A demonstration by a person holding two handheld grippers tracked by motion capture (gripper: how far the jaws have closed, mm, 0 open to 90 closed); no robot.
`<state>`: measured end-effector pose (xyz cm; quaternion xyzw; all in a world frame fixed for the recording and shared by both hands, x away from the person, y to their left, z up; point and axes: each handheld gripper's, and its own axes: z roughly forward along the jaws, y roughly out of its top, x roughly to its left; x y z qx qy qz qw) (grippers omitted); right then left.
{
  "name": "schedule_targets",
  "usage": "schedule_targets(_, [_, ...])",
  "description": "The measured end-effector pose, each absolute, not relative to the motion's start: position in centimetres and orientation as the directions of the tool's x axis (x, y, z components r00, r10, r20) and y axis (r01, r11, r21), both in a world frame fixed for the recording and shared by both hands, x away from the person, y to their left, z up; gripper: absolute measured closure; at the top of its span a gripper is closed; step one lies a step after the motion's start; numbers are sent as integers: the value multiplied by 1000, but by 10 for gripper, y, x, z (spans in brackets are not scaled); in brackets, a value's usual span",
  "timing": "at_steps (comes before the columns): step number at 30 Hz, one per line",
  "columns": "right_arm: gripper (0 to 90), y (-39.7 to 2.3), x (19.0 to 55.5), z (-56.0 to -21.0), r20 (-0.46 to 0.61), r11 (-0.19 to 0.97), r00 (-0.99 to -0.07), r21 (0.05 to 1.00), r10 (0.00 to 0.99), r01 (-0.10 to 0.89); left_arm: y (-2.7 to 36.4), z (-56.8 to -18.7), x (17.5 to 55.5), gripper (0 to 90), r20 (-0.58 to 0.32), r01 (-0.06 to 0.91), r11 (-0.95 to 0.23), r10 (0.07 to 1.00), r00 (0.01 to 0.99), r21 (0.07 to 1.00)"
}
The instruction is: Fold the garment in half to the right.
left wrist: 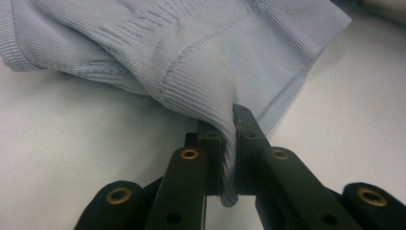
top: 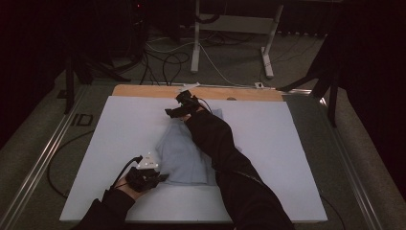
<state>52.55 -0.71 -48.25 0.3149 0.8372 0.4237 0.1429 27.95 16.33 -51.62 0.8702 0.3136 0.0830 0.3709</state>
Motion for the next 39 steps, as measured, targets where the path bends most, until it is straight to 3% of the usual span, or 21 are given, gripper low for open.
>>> schedule_targets(5, [354, 1, 534, -493, 22, 472, -720, 742, 694, 477, 164, -516, 279, 860, -89, 485, -525, 609, 788, 700])
schedule_targets(13, [444, 10, 543, -507, -20, 512, -691, 687, 723, 516, 164, -516, 280, 859, -95, 488, -522, 609, 788, 700])
schedule_targets(28, [433, 17, 548, -526, -36, 551, -712, 661, 701, 509, 164, -517, 281, 859, -95, 485, -528, 603, 792, 697])
schedule_targets(30, [467, 16, 547, -526, -43, 554, -712, 662, 701, 505, 164, -518, 280, 860, -88, 481, -534, 601, 794, 695])
schedule_targets(39, [771, 16, 546, -522, -73, 584, -721, 645, 689, 493, 164, -518, 281, 859, -95, 489, -526, 607, 789, 696])
